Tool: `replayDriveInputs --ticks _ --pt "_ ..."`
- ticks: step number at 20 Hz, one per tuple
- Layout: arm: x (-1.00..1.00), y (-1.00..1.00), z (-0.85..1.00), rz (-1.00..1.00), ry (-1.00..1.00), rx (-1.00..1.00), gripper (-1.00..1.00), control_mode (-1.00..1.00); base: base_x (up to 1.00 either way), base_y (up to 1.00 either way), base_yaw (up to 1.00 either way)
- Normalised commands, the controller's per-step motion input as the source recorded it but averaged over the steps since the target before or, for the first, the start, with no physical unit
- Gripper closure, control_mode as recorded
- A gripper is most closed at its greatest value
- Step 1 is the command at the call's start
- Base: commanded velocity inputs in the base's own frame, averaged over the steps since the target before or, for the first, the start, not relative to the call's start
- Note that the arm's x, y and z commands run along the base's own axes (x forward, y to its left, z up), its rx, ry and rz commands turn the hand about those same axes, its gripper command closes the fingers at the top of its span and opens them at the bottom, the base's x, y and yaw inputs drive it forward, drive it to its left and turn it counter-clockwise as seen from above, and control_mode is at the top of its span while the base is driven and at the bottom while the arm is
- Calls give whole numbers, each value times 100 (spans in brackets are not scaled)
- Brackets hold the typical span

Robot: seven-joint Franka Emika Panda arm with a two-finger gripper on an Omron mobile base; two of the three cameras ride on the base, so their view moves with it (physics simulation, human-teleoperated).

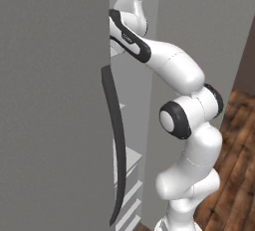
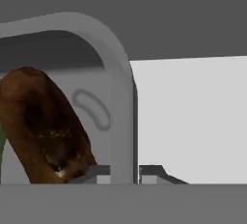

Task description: Take the sweet potato and cucumber out of the freezer and place them in the tupperware container on the counter. Then put the tupperware containing the vegetables back in the freezer.

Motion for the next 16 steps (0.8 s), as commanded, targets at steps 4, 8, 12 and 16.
replayDriveInputs --ticks 4,8,12,16 --pt "33 15 -13 0 0 0 -100 -100 0 0 0" --pt "14 4 -1 0 0 1 -100 -100 0 0 0" --pt "0 0 1 0 -2 3 -100 -100 0 0 0" --pt "-33 -4 24 2 -16 1 -100 -100 0 0 0"
